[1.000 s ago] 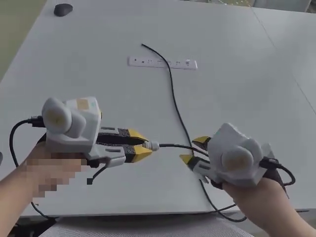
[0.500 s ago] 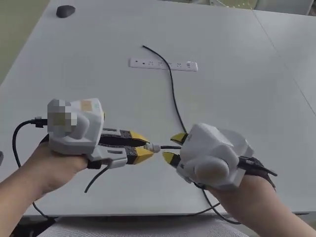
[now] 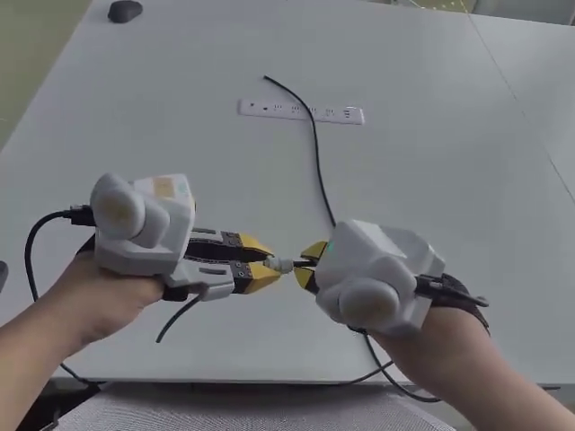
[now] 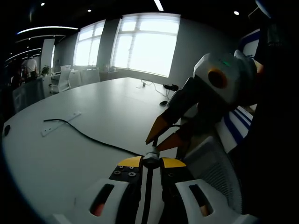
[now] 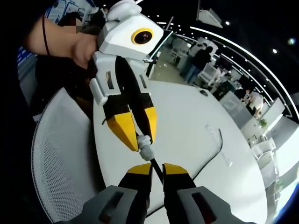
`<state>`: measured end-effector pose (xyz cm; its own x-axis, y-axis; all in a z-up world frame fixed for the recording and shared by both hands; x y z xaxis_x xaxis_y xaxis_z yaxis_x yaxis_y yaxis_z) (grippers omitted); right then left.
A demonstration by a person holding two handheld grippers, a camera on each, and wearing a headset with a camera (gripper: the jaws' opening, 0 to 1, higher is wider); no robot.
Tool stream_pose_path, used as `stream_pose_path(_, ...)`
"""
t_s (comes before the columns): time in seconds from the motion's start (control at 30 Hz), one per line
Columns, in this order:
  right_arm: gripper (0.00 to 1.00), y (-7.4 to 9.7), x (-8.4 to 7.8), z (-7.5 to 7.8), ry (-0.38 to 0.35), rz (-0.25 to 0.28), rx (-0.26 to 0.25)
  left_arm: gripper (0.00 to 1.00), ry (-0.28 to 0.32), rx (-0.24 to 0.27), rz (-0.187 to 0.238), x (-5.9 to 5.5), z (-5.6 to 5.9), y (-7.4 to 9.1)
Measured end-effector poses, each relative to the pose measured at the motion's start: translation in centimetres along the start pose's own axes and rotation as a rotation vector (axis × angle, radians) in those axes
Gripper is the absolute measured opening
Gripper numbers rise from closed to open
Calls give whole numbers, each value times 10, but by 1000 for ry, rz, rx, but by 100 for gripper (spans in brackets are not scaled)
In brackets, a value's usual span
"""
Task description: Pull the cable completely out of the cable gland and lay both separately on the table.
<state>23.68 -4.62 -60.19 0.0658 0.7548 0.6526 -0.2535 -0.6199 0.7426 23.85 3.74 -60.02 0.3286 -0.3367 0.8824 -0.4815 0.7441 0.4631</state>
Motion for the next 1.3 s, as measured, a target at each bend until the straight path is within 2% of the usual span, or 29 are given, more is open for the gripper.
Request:
stream_pose_path(0.47,1,3,-17,14,-125,35,3,15,-3,27,9,4,-1,-7)
stream_pose_path(0.63,1,4,-31,24,-233,59,1,15,-6,39,11,5,-4,-9)
stream_pose_path(0.87,2,2,-44,32,-291,75,1,15,-13,41,12,6,-7,-12)
stream_pose_path(0.97,2,2,-50,35,-351,93,0,15,-13,43,11,6,-8,-13)
stream_pose_path(1.1,2,0,-60,38,-397,93,-1,15,-20,37,7,5,-8,-14)
stream_pose_path(1.3,2,-1,-78,45,-526,123,-9,15,-17,40,2,4,-10,-16)
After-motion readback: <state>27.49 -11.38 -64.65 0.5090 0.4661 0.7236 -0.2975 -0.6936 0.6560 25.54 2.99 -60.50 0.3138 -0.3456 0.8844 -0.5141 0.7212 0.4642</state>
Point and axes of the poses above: the centre of the closed fingertips' face, and the gripper's own axes: y roughly backward along the fingers, z roughly to its right, x roughly out of its top, the point moved 5 cm from there along y, roughly backward along the fingers, and after that the axes turned 15 degrees about x, right-handed, at the moved point
